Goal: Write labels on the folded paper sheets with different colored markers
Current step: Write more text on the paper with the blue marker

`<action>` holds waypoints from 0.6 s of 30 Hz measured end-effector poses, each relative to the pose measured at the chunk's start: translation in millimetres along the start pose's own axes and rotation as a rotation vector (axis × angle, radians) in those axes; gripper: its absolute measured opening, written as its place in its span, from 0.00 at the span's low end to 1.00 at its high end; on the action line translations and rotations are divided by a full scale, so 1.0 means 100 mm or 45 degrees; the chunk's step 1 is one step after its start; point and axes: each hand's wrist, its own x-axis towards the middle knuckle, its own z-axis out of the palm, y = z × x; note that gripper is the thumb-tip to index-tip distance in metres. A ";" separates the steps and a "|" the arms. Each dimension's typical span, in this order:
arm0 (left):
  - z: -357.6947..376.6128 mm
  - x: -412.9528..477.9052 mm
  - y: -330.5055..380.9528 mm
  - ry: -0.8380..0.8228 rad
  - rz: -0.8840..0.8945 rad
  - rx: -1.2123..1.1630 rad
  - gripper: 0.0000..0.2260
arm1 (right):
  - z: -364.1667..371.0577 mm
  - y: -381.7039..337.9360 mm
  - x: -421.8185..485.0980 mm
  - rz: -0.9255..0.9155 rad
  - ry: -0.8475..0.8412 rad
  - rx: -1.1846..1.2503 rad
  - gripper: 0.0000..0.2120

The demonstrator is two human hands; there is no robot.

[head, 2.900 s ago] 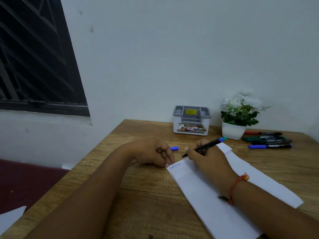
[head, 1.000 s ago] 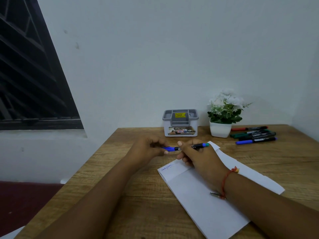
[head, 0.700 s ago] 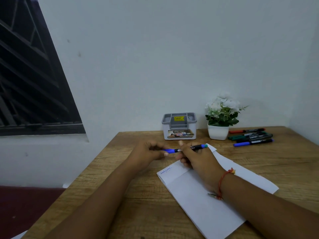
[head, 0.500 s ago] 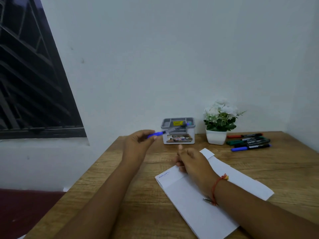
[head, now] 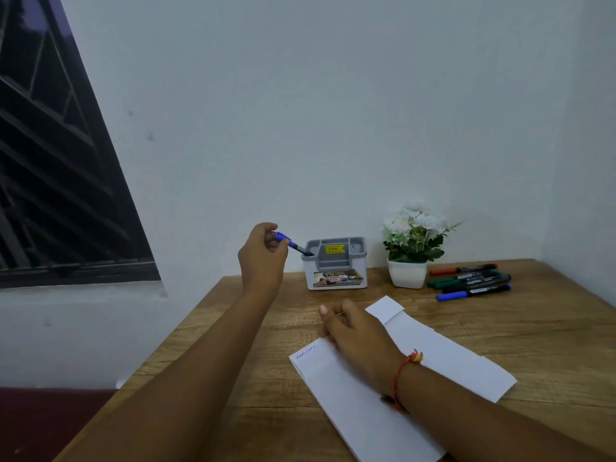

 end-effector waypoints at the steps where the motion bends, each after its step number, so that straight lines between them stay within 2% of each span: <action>1: 0.04 0.00 -0.02 -0.017 -0.013 -0.009 0.14 | 0.00 0.00 0.00 0.000 -0.002 -0.006 0.15; 9: 0.31 0.01 -0.18 -0.123 -0.077 0.067 0.16 | 0.00 0.00 0.00 -0.022 -0.021 -0.075 0.17; 15: 0.22 -0.17 -0.20 -0.195 -0.093 0.037 0.17 | 0.01 -0.01 0.00 -0.025 -0.032 -0.078 0.16; 17: 0.08 -0.29 -0.22 -0.356 -0.096 0.079 0.12 | 0.01 -0.01 0.01 -0.012 -0.010 -0.055 0.14; 18: -0.01 -0.35 -0.24 -0.514 -0.111 0.126 0.10 | 0.02 0.00 0.03 -0.002 0.013 -0.036 0.13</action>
